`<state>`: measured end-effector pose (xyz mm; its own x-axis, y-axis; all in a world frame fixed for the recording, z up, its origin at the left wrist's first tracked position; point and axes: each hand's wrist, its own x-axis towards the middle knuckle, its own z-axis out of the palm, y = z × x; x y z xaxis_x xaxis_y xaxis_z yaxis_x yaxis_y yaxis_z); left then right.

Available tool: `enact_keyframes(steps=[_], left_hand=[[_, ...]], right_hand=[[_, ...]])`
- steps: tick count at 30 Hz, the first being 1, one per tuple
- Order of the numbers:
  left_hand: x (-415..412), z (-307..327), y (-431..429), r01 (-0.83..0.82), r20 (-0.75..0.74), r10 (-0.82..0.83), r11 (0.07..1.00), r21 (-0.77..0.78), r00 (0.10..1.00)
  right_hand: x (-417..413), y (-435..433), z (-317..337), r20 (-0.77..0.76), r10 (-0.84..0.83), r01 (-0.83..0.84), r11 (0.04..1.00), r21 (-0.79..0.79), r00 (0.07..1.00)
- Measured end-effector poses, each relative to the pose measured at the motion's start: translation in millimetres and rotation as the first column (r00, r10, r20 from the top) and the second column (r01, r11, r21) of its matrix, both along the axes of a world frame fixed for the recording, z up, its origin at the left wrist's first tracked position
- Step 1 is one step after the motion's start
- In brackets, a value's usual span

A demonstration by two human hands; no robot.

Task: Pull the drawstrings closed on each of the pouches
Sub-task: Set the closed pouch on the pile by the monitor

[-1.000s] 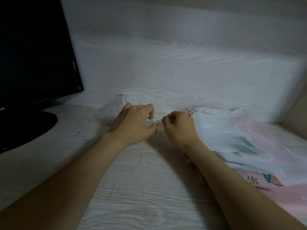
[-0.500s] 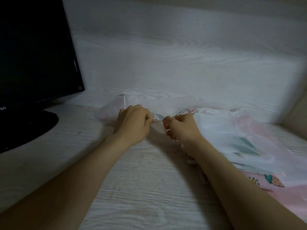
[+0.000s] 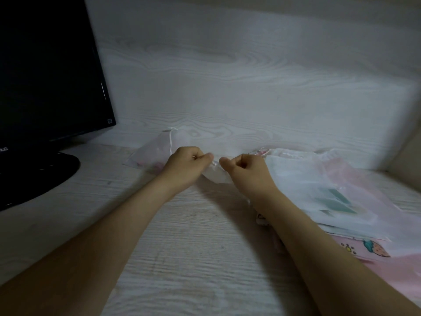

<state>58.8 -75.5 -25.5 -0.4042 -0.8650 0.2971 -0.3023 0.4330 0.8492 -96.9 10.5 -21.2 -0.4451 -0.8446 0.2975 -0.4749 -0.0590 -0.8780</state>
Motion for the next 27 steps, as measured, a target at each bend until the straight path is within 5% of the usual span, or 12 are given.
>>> enact_keyframes(steps=[4,8,20,27], left_hand=[[3,-4,-7,-0.059,0.019,0.061,0.996,-0.062,0.998],[4,-6,-9,-0.079,0.001,0.079,0.996,-0.037,0.997],[2,3,0,0.104,-0.458,0.028,0.96,0.261,0.889],[6,8,6,0.229,-0.495,-0.045,0.92,0.318,0.868]], right_hand=[[-2,1,1,-0.273,-0.039,0.055,0.997,0.05,0.961],[3,-1,-1,-0.391,-0.08,0.092,0.996,0.012,0.917],[8,1,-4,-0.316,-0.047,0.066,0.997,0.05,0.948],[3,-2,-9,-0.34,-0.048,0.067,0.997,0.045,0.939]])
